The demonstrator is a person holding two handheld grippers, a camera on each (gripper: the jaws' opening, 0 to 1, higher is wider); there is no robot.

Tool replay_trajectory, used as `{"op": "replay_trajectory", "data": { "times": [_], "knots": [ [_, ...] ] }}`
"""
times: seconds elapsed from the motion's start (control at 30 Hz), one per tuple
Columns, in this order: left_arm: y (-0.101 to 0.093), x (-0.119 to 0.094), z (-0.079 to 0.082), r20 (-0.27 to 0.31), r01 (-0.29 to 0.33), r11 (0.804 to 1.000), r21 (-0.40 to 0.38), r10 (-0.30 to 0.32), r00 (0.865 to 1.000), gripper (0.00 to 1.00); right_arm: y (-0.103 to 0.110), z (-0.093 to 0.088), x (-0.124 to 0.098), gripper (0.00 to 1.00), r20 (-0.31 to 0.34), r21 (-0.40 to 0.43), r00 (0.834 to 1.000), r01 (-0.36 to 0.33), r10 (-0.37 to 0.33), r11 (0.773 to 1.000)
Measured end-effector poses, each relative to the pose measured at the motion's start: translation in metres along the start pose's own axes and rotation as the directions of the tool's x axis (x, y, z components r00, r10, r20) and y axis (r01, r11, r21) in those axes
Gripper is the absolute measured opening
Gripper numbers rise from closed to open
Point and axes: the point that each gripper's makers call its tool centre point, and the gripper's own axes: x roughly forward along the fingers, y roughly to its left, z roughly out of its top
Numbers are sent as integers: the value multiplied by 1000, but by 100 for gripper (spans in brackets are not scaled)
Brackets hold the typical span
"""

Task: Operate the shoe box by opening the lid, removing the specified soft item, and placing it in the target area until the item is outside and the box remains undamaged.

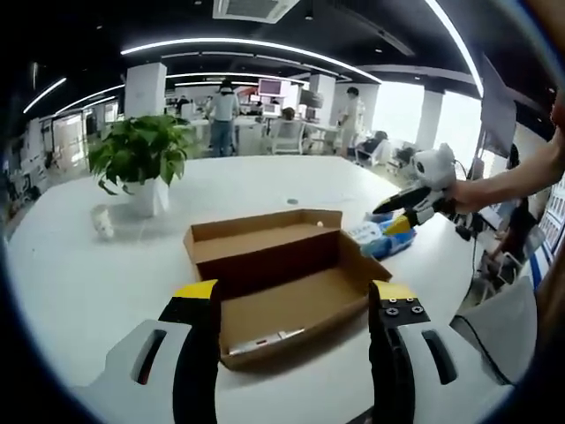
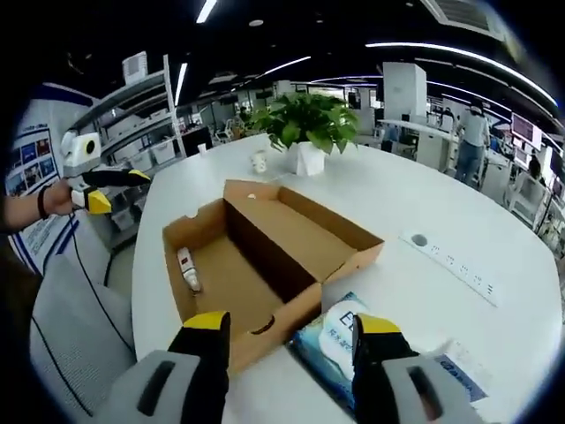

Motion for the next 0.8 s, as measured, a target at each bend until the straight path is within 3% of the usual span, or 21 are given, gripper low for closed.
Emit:
{"op": "replay_trajectory", "data": {
  "times": [0.3, 0.47, 0.8],
  "knots": [
    [1, -4, 1, -1, 9, 1000, 5, -9, 1000, 68, 35, 0, 9, 60, 25, 6, 999, -35, 35, 999],
    [2, -4, 1, -3, 17, 1000, 11, -17, 1000, 68, 49, -18, 17, 63, -14, -86, 999, -43, 42, 995],
    [-4, -5, -6, -9, 38, 999, 8, -38, 999, 68, 76, -23, 14, 63, 17, -58, 997, -68, 69, 996]
  ]
}}
